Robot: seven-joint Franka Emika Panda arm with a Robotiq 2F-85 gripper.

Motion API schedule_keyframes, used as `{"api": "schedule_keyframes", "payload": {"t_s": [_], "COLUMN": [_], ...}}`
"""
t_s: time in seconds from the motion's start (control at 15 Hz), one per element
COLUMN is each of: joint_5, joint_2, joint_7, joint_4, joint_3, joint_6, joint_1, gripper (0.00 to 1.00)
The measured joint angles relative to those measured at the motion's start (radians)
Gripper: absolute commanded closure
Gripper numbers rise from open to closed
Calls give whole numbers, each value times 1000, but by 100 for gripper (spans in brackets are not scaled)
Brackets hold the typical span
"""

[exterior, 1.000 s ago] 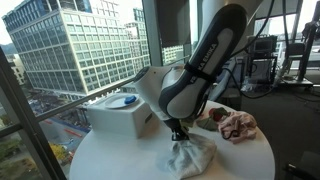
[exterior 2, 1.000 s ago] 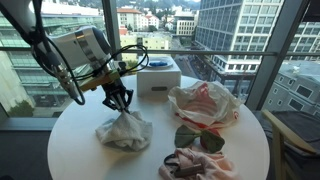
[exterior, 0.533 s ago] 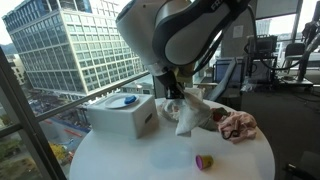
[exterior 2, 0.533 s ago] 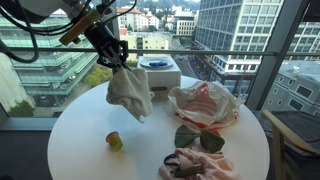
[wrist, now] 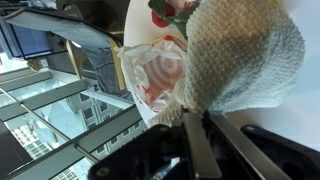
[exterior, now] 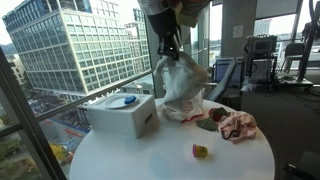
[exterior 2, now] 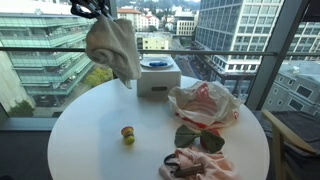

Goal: Use the white towel to wipe the yellow container

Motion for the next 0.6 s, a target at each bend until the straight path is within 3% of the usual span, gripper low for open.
{"api": "schedule_keyframes", "payload": {"t_s": [0.27,0.6], "joint_5": [52,151], "joint_2": [34,184], "joint_7": [-15,-39], "joint_4": [-18,-56], "joint_3": [-2,-11], "joint_6": [190,496], "joint_1": [-31,-87], "gripper": [98,98]}}
